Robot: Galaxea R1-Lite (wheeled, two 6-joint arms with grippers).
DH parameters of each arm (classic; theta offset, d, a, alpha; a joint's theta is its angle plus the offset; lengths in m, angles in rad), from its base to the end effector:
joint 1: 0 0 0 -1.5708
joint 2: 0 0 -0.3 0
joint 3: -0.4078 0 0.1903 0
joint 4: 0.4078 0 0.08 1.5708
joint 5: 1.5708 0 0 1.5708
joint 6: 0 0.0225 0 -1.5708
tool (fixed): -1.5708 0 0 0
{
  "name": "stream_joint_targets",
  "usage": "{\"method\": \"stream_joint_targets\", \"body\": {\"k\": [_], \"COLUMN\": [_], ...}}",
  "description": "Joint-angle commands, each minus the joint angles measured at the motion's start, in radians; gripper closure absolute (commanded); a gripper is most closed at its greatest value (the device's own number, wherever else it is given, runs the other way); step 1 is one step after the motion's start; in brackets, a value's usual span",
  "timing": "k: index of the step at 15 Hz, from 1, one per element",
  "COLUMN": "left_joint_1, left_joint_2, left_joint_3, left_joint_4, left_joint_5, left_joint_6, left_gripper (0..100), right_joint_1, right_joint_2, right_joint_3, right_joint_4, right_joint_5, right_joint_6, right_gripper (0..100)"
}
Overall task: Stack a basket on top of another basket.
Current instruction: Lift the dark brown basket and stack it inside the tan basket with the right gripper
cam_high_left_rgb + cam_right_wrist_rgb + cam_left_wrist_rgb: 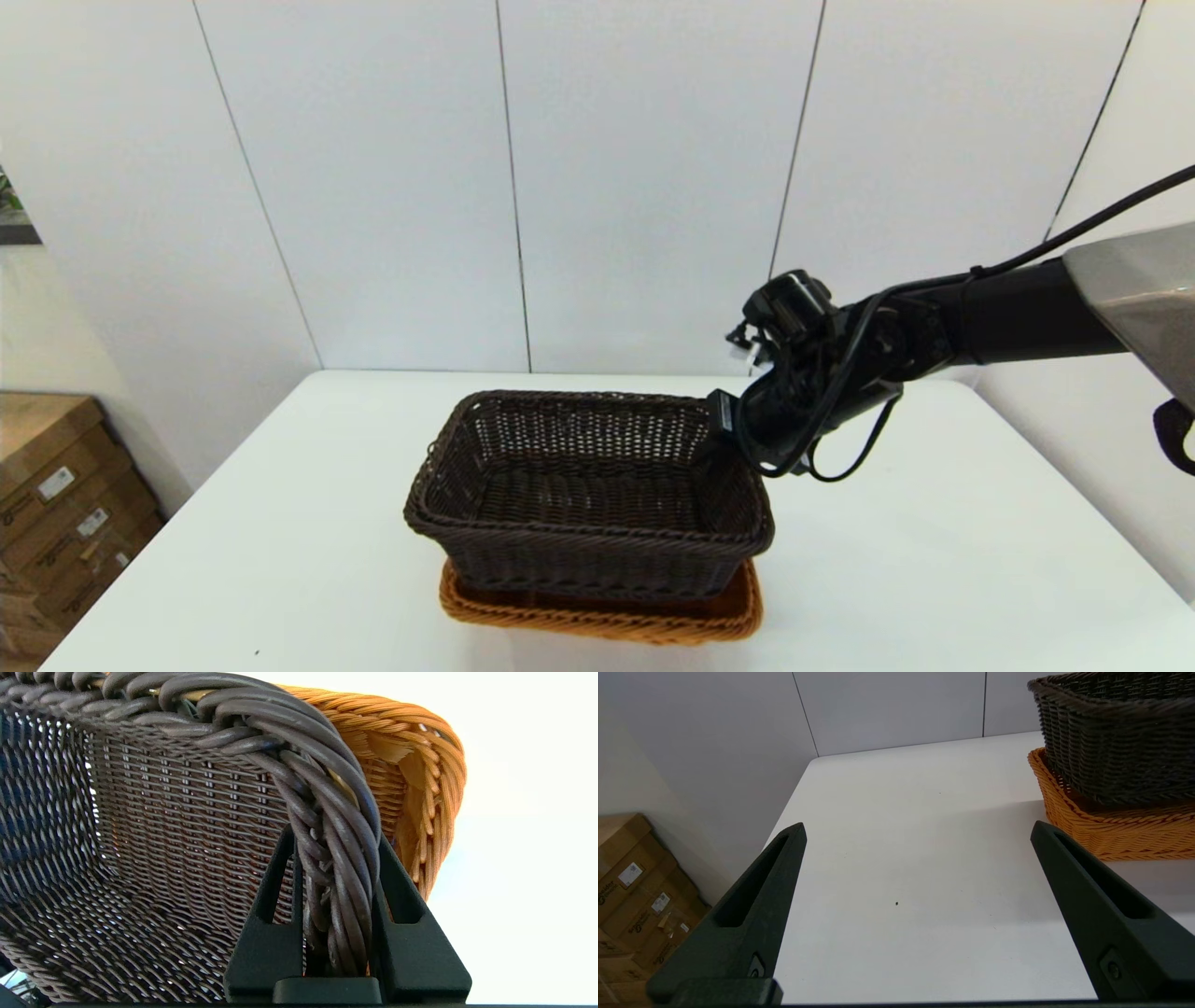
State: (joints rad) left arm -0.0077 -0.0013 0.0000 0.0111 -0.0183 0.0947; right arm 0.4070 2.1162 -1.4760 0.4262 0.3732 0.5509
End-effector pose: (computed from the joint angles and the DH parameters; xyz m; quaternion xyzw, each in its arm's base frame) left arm -0.0229 -0.0002 0.0743 0.0473 0.0043 -0.0132 0.9988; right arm 0.3545 0.1618 0.1243 0.2084 0.5781 0.1769 0.7688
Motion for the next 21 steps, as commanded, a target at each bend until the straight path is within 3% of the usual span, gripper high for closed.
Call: {"method": "stream_joint_targets", "body": {"k": [1, 8, 9, 18, 21], "left_joint_1": [0.0, 0.0, 0.0, 0.0, 0.0], "left_joint_2": [0.0, 0.0, 0.0, 0.0, 0.0], "left_joint_3": [0.002, 0.002, 0.002, 0.002, 0.002], "left_joint_4": [0.001, 0.001, 0.0, 0.0, 0.0], "left_joint_5": [0.0, 0.0, 0.0, 0.0, 0.0], "left_joint_6": [0.0, 0.0, 0.0, 0.0, 0.0], "left_gripper": [0, 0, 0, 0, 0], "right_joint_1": [-0.002, -0.004, -0.004, -0.017, -0.065], "right_joint_2": [0.004, 0.005, 0.005, -0.005, -0.117], "right_joint_3": [-0.001, 0.002, 0.003, -0.006, -0.003], "right_joint_4": [0.002, 0.003, 0.002, 0.003, 0.014], "right_joint_5": [0.003, 0.003, 0.001, 0.003, 0.001], "right_joint_6": [0.003, -0.003, -0.006, -0.009, -0.068], "right_gripper": [100, 100, 0, 0, 0]}}
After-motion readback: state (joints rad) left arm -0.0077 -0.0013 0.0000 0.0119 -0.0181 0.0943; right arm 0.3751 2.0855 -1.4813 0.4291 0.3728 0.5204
